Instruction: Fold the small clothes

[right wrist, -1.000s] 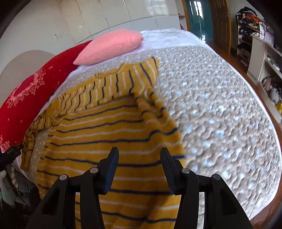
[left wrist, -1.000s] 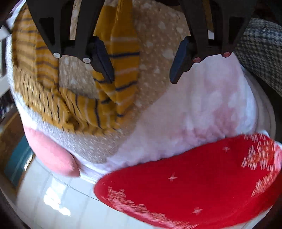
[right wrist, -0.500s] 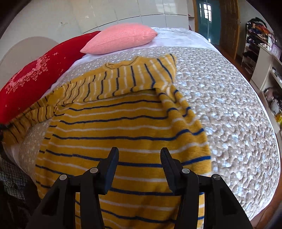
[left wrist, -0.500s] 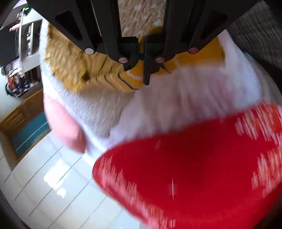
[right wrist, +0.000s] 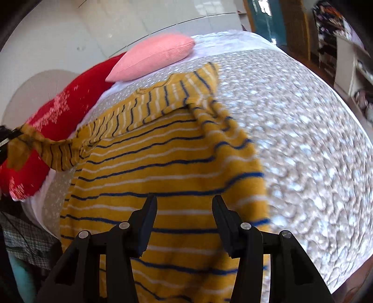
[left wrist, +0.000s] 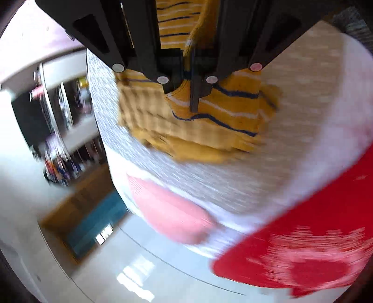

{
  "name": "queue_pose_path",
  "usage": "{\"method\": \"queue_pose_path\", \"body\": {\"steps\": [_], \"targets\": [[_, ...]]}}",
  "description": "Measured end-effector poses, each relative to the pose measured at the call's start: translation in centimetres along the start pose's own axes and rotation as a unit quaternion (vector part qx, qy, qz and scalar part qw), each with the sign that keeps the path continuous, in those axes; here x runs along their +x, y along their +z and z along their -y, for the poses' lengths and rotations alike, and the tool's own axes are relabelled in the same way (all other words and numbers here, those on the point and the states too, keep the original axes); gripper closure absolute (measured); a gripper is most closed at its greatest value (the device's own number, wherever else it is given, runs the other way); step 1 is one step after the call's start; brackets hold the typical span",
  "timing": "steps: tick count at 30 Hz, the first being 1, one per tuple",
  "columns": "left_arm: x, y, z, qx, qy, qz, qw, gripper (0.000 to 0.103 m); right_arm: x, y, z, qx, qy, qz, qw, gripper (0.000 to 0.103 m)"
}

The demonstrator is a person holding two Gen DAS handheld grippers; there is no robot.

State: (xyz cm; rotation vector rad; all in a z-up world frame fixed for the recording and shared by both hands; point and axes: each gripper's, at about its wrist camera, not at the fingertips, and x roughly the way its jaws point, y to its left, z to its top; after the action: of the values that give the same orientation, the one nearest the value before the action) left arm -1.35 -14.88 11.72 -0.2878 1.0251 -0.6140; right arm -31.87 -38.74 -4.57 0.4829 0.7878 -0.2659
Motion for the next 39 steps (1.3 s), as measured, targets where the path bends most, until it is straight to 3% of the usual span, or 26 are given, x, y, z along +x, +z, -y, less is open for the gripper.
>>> {"method": "queue_pose_path", "body": {"steps": [3,6,9,10,11,12,18,23,27,31,33,35,37,38,39], "targets": [[5.7,-1.1,7.7,0.046,-0.047,-0.055,0.9964,0.1,-0.9,-0.4,2.2,0.024,0.008,0.007,1.0,0.05],[9.2,-2.5,12.6,0.059,-0.101,-0.107,0.9873,0.098,-1.8,-0.7,4.0,0.047,0.027,0.012,0.998,0.05],[9.8,-3.8,15.3,0.091,-0.113,-0.12,0.9821,0.085,-3.1,-0.8,5.0,0.049,0.019,0.026,0.998,0.047],[9.5,-4.0,15.4,0.095,-0.116,-0.117,0.9818,0.072,-3.4,-0.7,5.2,0.048,0.019,0.031,0.998,0.046],[9.0,-4.0,15.1,0.094,-0.115,-0.111,0.9827,0.059,-3.6,-0.6,5.5,0.048,0.022,0.033,0.998,0.046],[8.2,-3.8,14.1,0.087,-0.111,-0.098,0.9852,0.057,-3.6,-0.5,5.5,0.048,0.024,0.033,0.998,0.046],[2.6,-3.4,8.2,0.077,-0.052,-0.032,0.9952,0.049,-2.6,1.2,3.5,0.024,0.035,0.031,0.999,0.046],[-0.4,-5.6,3.6,0.064,-0.005,0.012,0.9979,0.046,-0.9,3.3,0.3,-0.01,0.037,0.03,0.999,0.044],[-1.2,-8.5,0.2,0.026,-0.014,0.017,0.9994,0.045,2.4,5.7,-1.3,0.004,0.047,0.004,0.999,0.044],[-1.2,-11.9,-2.5,-0.007,-0.021,0.008,0.9997,0.045,6.0,6.3,-3.3,0.039,0.086,-0.035,0.995,0.044],[-1.3,-13.1,-3.3,-0.014,-0.019,0.006,0.9997,0.045,7.5,6.2,-4.4,0.042,0.072,-0.044,0.996,0.044],[-1.3,-14.2,-4.1,-0.021,-0.016,0.003,0.9996,0.045,8.9,6.1,-5.1,0.038,0.026,-0.044,0.998,0.044],[-1.3,-14.8,-4.8,-0.029,-0.02,-0.002,0.9994,0.045,9.3,5.8,-5.9,0.024,0.018,-0.035,0.999,0.043],[-1.3,-15.1,-5.2,-0.036,-0.024,-0.004,0.9991,0.045,9.3,5.6,-6.5,0.004,0.018,-0.035,0.999,0.051],[-1.1,-15.3,-5.3,-0.04,-0.025,-0.005,0.9989,0.045,9.3,5.5,-7.0,-0.013,0.025,-0.038,0.999,0.072]]}}
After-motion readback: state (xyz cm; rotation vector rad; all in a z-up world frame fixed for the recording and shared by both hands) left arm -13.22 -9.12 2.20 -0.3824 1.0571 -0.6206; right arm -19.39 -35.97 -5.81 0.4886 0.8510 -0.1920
